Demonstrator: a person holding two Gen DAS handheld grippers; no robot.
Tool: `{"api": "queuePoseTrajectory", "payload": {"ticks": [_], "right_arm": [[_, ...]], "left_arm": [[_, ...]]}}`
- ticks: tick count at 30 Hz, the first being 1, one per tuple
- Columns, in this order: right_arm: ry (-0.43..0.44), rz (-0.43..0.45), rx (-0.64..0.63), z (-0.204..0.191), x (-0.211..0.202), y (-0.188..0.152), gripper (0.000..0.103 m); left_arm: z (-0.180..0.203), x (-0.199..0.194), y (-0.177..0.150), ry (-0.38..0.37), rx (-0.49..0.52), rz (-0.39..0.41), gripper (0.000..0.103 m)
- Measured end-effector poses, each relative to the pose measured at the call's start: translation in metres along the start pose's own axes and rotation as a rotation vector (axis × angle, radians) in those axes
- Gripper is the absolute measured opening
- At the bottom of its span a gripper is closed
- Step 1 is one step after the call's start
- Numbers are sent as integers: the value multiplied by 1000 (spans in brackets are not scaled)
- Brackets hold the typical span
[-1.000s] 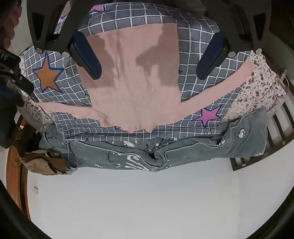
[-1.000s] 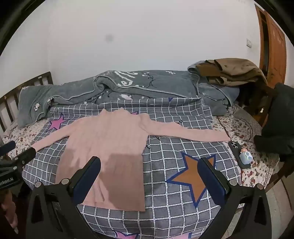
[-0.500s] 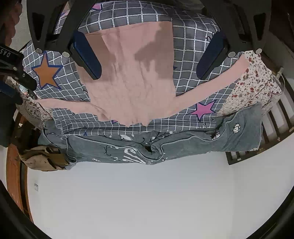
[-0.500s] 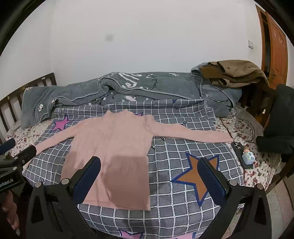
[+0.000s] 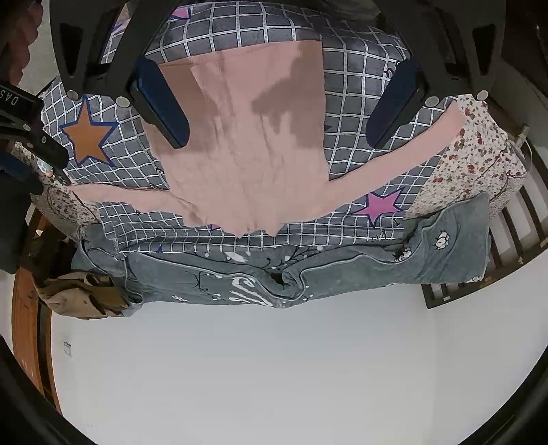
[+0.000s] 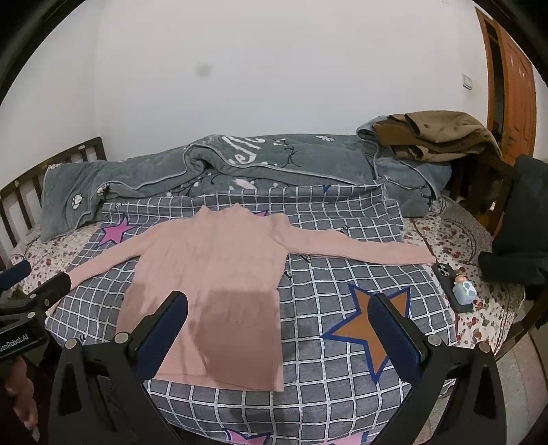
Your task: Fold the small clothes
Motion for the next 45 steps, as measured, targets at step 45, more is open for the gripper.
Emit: {"api": "queuePoseTrajectory", "payload": {"ticks": [45], "right_arm": [[1, -16, -1, 1, 16, 7, 103]], "left_arm": [[-14, 13, 13, -7, -23, -2, 103]]}}
Point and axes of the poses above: each gripper's, at about its wrist camera, not at the fingertips, and x roughly the way its jaws point, z to its right, y to its top, the point moved 6 cm from there along x, roughly the way its jaws point, and after that the axes turned 11 degrees about -z, right-handed, at the moved point
